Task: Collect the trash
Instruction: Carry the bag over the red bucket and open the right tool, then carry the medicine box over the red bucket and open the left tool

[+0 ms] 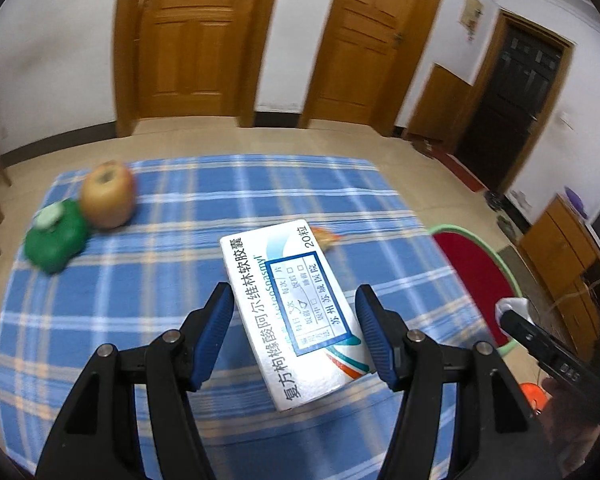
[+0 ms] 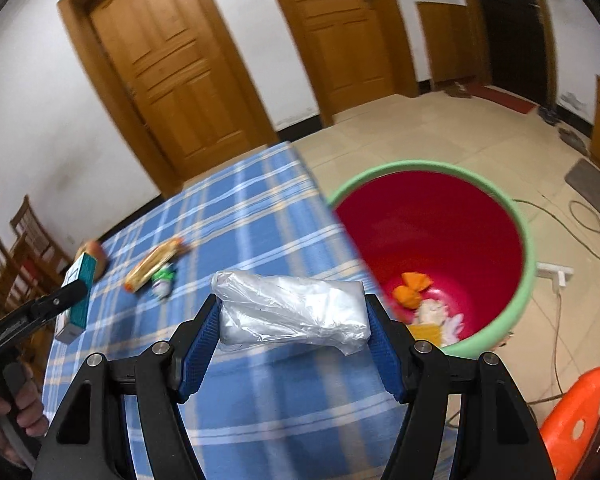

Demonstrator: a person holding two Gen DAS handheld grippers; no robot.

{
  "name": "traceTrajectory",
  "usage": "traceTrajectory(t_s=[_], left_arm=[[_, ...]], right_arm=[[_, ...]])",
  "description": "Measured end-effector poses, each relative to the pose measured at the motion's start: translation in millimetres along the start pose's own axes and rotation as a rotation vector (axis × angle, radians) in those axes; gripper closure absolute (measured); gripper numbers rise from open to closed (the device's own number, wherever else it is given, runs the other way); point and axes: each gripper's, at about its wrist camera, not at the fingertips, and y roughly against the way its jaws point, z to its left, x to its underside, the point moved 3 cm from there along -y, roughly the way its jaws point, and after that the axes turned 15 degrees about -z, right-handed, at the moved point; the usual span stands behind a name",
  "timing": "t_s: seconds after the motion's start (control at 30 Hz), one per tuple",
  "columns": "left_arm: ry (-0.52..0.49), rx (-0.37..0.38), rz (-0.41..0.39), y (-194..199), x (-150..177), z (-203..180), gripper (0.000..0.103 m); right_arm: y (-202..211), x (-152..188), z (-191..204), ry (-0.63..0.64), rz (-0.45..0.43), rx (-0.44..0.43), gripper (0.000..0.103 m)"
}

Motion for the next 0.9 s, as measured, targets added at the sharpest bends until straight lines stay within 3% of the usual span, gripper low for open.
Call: traceTrajectory(t_s=[0.33, 0.6, 0.9], left_arm=[[-0.067, 0.111, 0.068, -38.7, 3.6, -80.2, 0.04], [-0.115, 0.143, 0.113, -59.7, 14.3, -121.0, 0.04], [-0.14, 0.178, 0.141, -81.8, 24.7, -156.2, 0.04]], right_arm=[[-17.9, -18.4, -65.5, -0.097, -0.01, 0.096, 0.032], [-34.2, -18.8, -93.3, -0.141, 0.009, 0.102, 0.026], [-19.7, -21.3, -111.4, -0.195, -0.033, 0.086, 0.025]])
